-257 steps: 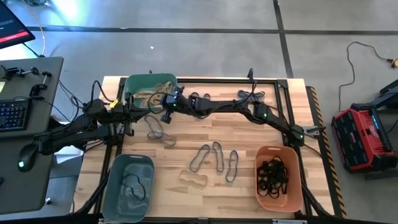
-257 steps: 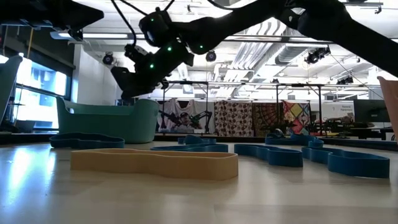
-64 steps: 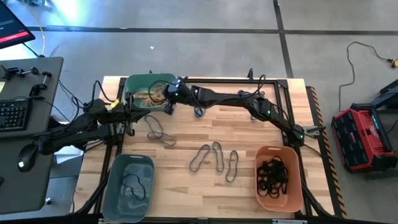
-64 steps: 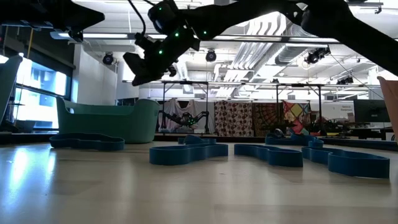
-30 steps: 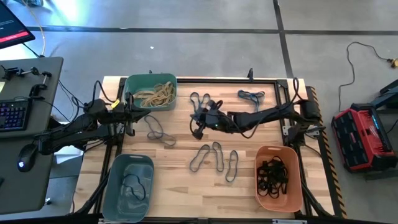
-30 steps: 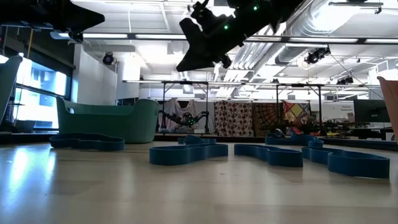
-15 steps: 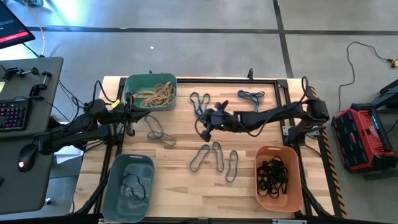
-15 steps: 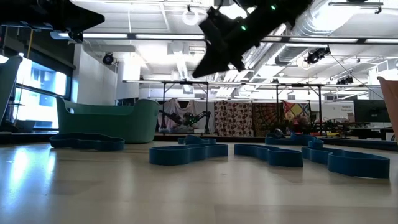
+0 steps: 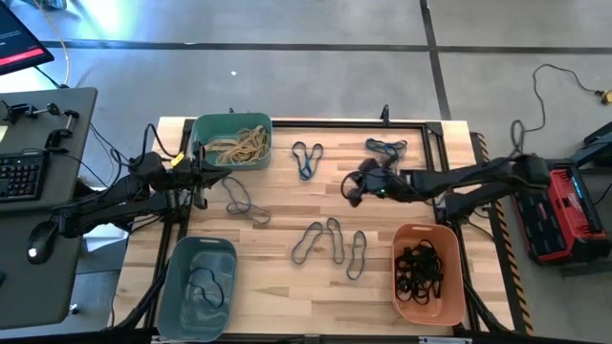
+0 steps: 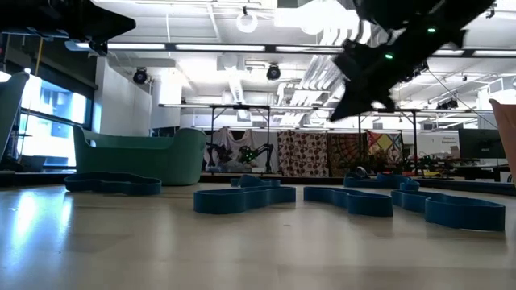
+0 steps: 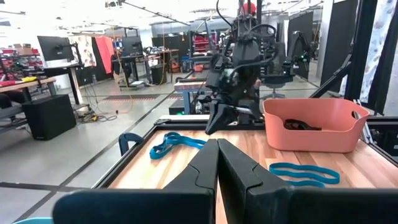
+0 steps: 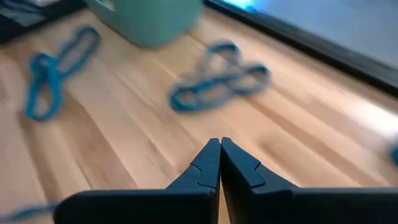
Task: Sort rubber bands into baskets
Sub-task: Put the blue rubber band into the blue bin
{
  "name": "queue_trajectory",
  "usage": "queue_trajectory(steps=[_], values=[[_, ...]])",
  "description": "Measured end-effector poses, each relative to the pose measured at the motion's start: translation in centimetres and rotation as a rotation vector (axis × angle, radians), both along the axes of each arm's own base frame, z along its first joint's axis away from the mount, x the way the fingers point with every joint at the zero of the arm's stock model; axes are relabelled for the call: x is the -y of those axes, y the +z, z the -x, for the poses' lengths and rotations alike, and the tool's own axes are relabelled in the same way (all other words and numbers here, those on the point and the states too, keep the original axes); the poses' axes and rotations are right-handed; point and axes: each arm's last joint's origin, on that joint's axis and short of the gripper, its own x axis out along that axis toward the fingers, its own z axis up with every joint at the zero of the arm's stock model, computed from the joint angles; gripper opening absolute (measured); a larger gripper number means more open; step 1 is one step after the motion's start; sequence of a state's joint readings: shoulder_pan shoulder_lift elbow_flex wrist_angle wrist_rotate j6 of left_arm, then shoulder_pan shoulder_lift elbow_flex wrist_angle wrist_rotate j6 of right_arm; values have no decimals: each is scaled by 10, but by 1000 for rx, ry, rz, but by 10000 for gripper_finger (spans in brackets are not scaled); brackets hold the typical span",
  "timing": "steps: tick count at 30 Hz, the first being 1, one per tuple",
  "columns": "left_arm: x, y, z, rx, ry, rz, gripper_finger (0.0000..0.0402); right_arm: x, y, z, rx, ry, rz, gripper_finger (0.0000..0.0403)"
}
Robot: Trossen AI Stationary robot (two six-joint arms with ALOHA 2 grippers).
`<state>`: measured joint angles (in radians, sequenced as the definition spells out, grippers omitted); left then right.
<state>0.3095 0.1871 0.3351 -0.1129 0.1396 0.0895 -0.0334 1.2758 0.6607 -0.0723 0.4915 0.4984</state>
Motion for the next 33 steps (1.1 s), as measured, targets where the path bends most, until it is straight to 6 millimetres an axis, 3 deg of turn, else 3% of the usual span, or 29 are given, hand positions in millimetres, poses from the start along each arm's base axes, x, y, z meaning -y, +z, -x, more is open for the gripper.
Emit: queue_trajectory(steps=[6, 10, 17, 23, 33], values=[[0, 1, 0, 6, 0, -2, 0, 0, -3, 42, -132, -220, -111, 0], [0, 1, 0, 6, 0, -2, 0, 2, -11, 58, -232, -358, -149, 10], [0, 1, 0, 8, 0, -3, 0, 13, -18, 65, -253, -533, -220, 108], [0, 1, 0, 10, 0, -4, 0, 40, -29, 67, -290, -688, -261, 185], [0, 1, 0, 9, 0, -3, 0, 84, -52, 69, -358, -814, -318, 217]])
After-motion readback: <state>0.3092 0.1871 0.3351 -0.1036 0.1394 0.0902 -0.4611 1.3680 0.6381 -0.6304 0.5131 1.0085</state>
